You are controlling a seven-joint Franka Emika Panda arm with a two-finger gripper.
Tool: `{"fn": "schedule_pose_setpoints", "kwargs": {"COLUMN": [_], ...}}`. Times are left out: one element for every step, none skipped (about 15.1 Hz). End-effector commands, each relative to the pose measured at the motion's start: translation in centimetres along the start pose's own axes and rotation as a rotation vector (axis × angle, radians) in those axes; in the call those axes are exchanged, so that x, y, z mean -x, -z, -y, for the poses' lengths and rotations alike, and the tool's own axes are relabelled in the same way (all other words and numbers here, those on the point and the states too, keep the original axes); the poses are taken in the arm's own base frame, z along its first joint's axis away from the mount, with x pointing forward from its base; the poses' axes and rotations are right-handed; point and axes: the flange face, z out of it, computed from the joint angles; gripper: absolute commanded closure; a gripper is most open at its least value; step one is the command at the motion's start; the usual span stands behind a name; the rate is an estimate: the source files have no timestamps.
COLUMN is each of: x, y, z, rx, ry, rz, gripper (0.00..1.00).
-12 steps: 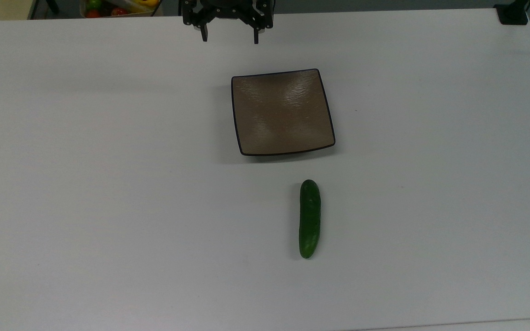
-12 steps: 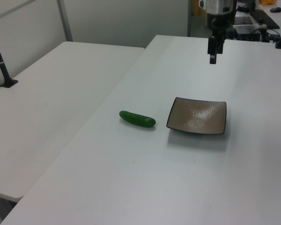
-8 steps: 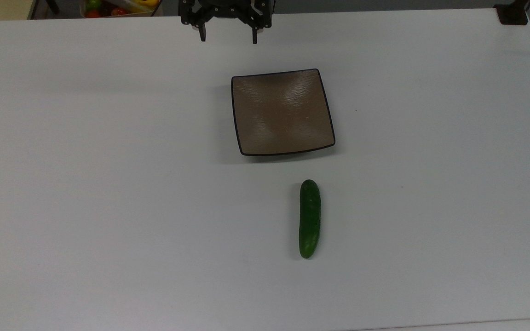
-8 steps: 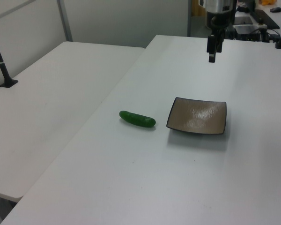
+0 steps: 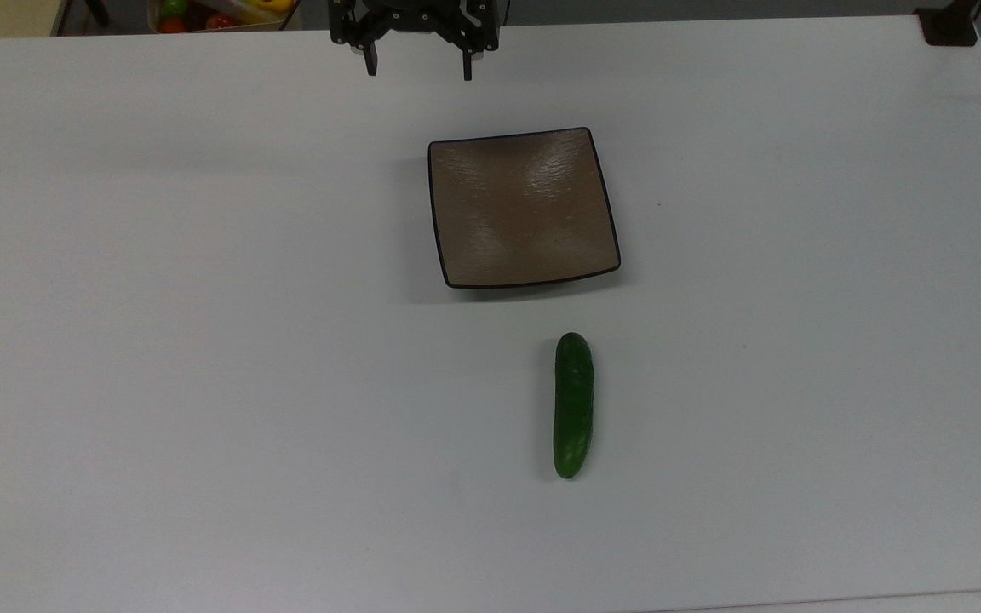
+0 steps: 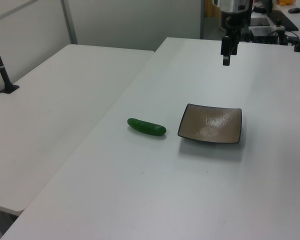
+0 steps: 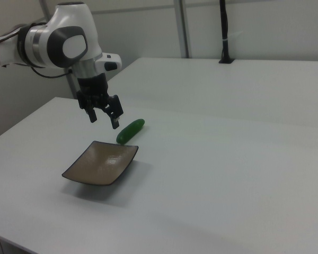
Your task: Cucumber placed on a ceramic plate
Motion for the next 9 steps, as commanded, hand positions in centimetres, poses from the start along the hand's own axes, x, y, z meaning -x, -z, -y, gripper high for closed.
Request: {"fn": "schedule_pose_setpoints", "kwargs": {"x": [-0.12,-0.12,-0.14,-0.13,-0.11,-0.07,-0.01,0.03,-0.09], "y": [-0.03,-0.03,-0.01,0.15,0.13,0.11,0.06,0.04,-0.08], "z": [0.12,0.13,0.14,0.05,0.05,0.13,0.21,0.29,0.34], "rx": [0.006,0.004,0.004,0.004,0.004,0.005,0.005,0.005,0.0], "ry": [0.004,0.004,0.004,0.003,0.003,0.004,0.004,0.006,0.003], "rz": [-0.024,-0.023,-0.025,-0.028,-0.027,-0.023,-0.019,-0.016,-0.018], "gripper": [0.0,0.0,0.0,0.0,0.0,0.0,0.0,0.0,0.0]}}
